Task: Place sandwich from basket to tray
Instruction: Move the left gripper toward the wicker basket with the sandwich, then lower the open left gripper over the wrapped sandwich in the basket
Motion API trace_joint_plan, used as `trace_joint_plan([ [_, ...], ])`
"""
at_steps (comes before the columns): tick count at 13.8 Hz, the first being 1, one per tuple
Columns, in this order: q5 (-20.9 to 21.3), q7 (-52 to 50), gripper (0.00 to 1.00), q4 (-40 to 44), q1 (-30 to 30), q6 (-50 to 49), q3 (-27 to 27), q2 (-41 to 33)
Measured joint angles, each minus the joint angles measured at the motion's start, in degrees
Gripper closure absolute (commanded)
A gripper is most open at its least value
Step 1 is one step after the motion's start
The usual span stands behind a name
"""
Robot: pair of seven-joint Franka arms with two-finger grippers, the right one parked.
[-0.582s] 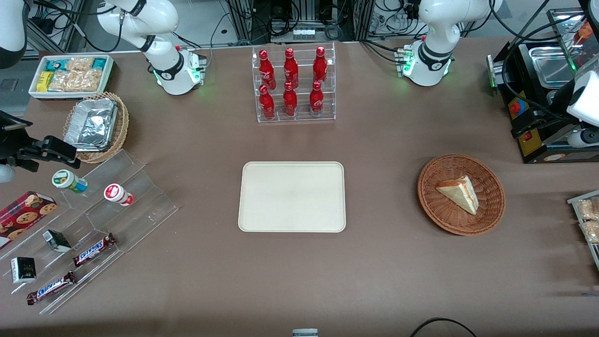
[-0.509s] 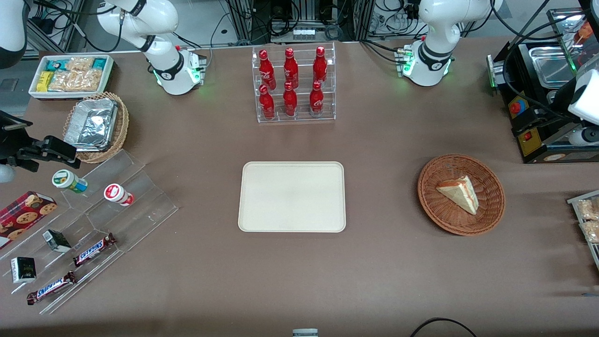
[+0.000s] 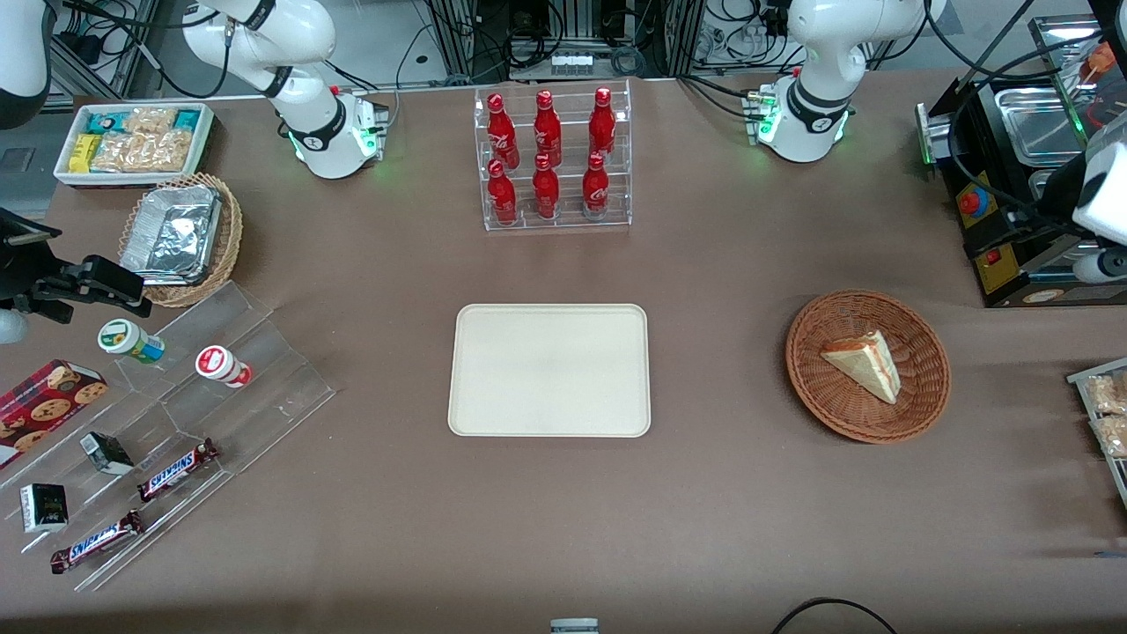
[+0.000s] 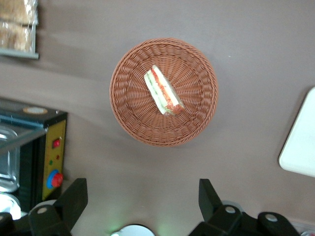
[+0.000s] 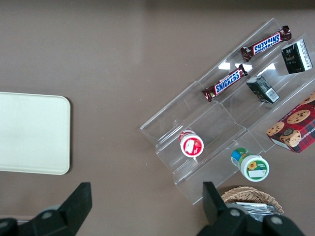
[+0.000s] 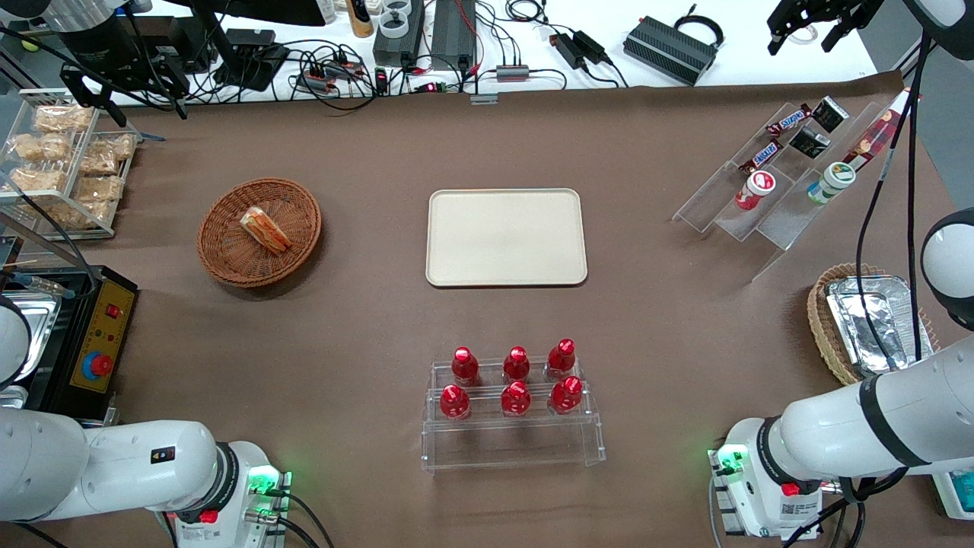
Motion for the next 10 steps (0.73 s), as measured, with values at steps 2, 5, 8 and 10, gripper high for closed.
trace_joint_plan([
  [2, 0.0, -7.2, 0.0, -1.5, 0.0, 1.1, 0.0, 1.0],
  [5, 0.0, -18.6, 0.0, -7.2, 0.0, 8.3, 0.0, 1.6],
  [8, 0.0, -25.0, 0.0, -13.9, 0.0, 16.7, 0.0, 1.8],
  [10, 0.0, -25.8, 0.0, -18.9, 0.0, 22.8, 0.0, 1.8],
])
